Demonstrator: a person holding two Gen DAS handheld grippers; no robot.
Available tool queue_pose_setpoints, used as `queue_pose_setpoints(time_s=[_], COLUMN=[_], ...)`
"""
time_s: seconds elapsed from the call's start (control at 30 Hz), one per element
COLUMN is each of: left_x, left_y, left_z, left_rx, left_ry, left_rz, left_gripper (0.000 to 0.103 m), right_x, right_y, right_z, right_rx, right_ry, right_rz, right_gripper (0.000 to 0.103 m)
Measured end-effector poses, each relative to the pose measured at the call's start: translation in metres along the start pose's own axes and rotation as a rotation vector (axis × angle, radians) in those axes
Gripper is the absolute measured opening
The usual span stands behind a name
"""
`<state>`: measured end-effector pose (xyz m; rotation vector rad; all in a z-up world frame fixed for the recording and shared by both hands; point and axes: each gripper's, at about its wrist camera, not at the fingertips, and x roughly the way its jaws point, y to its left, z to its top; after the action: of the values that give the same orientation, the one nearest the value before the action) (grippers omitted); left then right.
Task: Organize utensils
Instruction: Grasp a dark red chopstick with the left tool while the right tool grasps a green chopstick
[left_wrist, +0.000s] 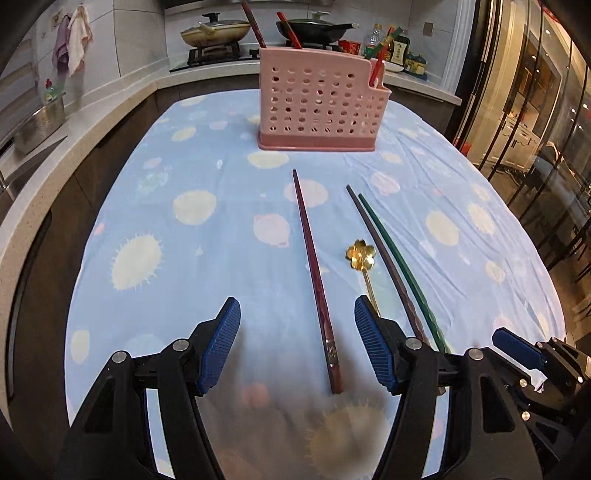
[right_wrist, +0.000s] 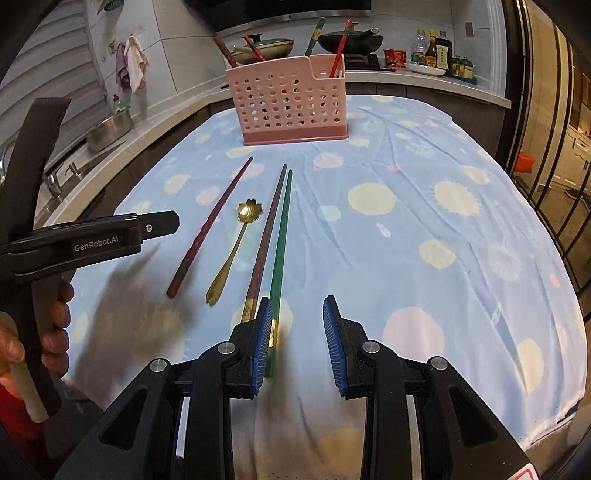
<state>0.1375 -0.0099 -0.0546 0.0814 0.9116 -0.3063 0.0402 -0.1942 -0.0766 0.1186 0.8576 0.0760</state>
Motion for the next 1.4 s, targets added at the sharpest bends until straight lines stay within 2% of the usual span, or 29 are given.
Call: queue_pose_setpoints(time_s=[0.37,0.47,0.73,0.93,1.07,1.17,1.4], left_x=[0.009,0.011,0.018,0.018,0.018,0.018,0.017], left_y=[0.004,0.001,-0.004,-0.004,-0.007,-0.009,-0.009], left_z=[-0.025,-0.027,-0.028,-0.027,-0.026,-0.027,-0.027], left_rx=[-0.013,-0.005,0.009,0.017,0.023,0.028,0.017], left_ry=[0.063,0.066,0.064,0.057,0.058,0.058,0.071], left_rz=[-0.006,-0.011,0.0,0.001,-0.034,-0.051,-0.086], left_gripper=[0.061,0.061,0.06,0.048,0.028,0.02,0.009], right_x=[0.009,0.013,0.017,0.019,0.019,0.019,0.017], right_y=[0.011,0.011,0.005,0.001,-0.001,-0.003,-0.008], right_z=[-0.012,-0.013,-0.014,-0.013,-0.012,-0.012,-0.011], right_rx=[-0.018,-0.017,-0.005,0.011,0.018,0.023,0.033], right_ry=[0.047,0.056,0.058,0.053,0.051,0.05,0.048], right_rz=[0.033,0.032,0.019,0.021,0.021,0.017,0.009], right_gripper=[0.024,0.017,0.009,0.007,0.007,0.007,0.007])
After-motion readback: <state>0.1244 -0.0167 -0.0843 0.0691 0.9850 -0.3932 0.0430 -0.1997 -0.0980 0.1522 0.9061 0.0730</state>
